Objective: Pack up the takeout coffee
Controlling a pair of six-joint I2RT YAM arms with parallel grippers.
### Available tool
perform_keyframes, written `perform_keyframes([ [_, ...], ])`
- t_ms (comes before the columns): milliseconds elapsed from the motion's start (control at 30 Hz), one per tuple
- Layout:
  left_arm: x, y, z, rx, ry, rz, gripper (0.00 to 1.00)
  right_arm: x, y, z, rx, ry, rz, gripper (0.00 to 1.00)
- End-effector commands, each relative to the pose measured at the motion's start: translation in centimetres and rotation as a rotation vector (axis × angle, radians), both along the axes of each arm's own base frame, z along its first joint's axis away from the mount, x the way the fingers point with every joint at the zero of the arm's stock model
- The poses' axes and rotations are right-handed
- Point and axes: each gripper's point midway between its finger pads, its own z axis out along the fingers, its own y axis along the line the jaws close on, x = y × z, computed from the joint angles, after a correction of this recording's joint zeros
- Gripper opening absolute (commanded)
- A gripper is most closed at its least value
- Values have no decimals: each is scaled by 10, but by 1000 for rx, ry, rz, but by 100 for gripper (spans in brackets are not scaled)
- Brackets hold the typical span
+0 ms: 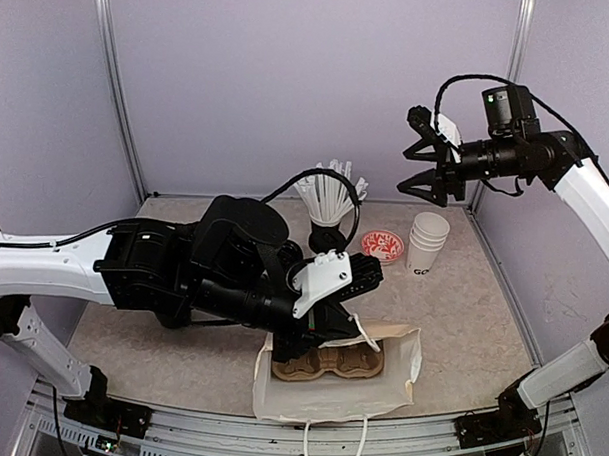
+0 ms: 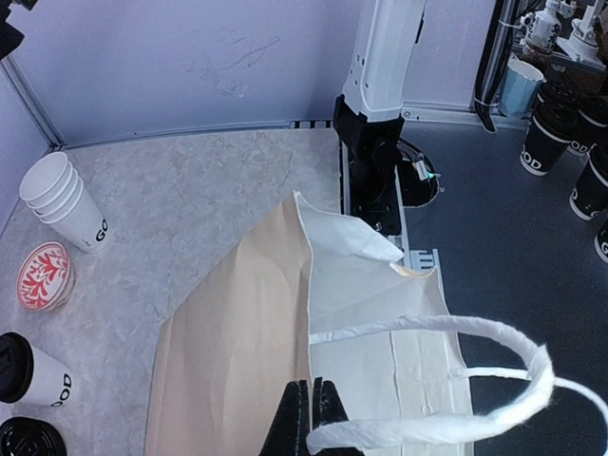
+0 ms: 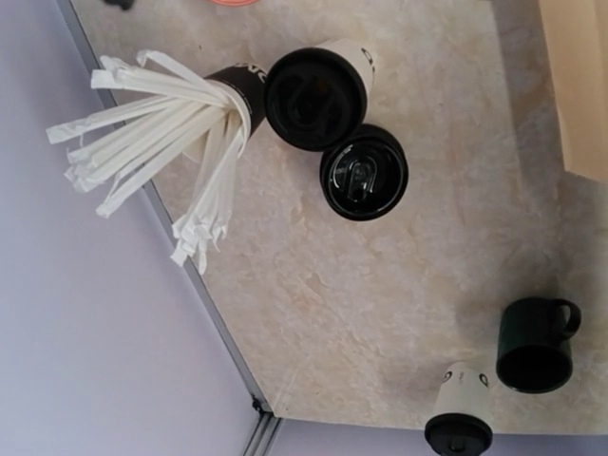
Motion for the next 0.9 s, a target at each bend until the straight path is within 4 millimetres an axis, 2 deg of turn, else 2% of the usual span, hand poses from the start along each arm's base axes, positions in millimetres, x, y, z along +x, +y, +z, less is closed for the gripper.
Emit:
perform_keyframes([
  [0, -2, -5, 9, -42, 4, 12, 0, 0, 1, 3, 28, 10, 10, 76],
  [100, -1, -5, 16, -52, -29, 2, 0, -2, 1, 0, 27, 21, 16, 76],
  [200, -11, -7, 19, -58, -11, -58, 0, -2, -1, -9, 12, 29, 6, 75],
  [333, -30, -10, 1, 5, 72, -148, 0, -7, -2, -25, -4, 71, 18, 75],
  [433, -19, -16, -5, 38, 48, -106, 0, -22, 1, -25, 3, 98, 76, 75],
  [567, -6, -17, 22, -17, -24, -86, 0, -28, 0, -15, 24, 82, 85, 75],
  [633, 17, -17, 36, -38, -51, -13, 0, -29, -1, -15, 21, 88, 83, 75],
  [733, 79, -7, 42, -26, -79, 162, 0, -33, -1, -9, 29, 85, 90, 75],
  [800, 124, 6, 42, -16, -74, 261, 0, -51, 1, 4, 55, 77, 169, 75],
  [867, 161, 18, 39, -14, -40, 311, 0, -83, 4, 13, 79, 78, 318, 73],
])
